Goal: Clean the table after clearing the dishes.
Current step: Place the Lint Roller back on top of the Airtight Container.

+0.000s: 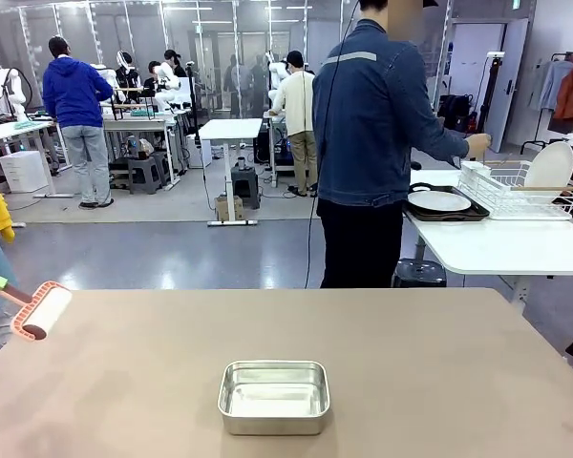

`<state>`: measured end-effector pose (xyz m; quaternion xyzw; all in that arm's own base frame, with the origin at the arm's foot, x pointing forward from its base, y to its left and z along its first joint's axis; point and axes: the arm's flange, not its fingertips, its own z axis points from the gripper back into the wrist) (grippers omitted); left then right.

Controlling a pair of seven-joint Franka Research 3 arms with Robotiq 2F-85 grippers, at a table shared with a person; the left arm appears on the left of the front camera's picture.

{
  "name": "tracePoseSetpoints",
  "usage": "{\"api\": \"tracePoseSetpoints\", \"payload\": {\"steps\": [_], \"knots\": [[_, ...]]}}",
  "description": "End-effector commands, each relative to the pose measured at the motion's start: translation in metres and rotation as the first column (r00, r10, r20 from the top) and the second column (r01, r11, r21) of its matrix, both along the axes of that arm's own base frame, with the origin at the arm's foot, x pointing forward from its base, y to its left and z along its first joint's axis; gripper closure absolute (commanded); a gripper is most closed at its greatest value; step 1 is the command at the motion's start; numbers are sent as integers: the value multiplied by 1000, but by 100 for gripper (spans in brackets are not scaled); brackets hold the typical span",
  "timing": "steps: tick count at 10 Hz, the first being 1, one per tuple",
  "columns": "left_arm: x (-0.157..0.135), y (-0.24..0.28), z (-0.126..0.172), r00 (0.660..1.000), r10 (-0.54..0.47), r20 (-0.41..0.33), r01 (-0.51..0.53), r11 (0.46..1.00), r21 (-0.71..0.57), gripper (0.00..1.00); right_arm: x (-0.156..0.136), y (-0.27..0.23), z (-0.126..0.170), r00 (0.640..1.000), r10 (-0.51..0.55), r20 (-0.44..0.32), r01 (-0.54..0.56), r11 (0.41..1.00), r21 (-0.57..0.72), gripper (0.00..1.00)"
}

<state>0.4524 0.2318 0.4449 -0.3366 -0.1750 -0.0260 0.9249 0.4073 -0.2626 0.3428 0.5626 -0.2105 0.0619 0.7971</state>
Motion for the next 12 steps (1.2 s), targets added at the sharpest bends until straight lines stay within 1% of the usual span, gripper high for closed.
{"api": "tracePoseSetpoints", "payload": {"steps": [1,3,4,5,6,7,8,9,10,11,12], "knots": [[0,2,4,1000,1,3,-1,1000,3,77,-1,2,2,1000,-7,9,7,1000,10,0],[0,0,0,1000,0,0,0,1000,0,77,-1,2,2,1000,-7,9,7,1000,10,0],[4,-43,34,987,-141,82,134,987,85,77,-1,2,2,1000,-7,9,7,1000,10,0],[1,-77,59,964,-235,128,215,964,155,77,-1,2,2,1000,-7,9,7,1000,10,0],[-16,-125,97,893,-406,193,342,893,293,77,-1,2,2,1000,-7,9,7,1000,10,0],[-31,-161,122,833,-503,230,407,839,361,77,-1,2,2,1000,-7,9,7,1000,10,0],[-48,-204,140,764,-604,224,472,762,444,77,-1,2,2,1000,-7,9,7,1000,10,0],[-67,-245,156,697,-679,230,530,704,472,77,-1,2,2,1000,-7,9,7,1000,10,0],[-87,-301,165,589,-783,199,598,589,544,77,-1,2,2,1000,-7,9,7,1000,10,0],[-107,-351,167,447,-881,155,676,446,587,77,-1,2,2,1000,-7,9,7,1000,10,0],[-118,-380,167,389,-915,108,703,370,608,77,-1,2,2,1000,-7,9,7,1000,10,0]]}}
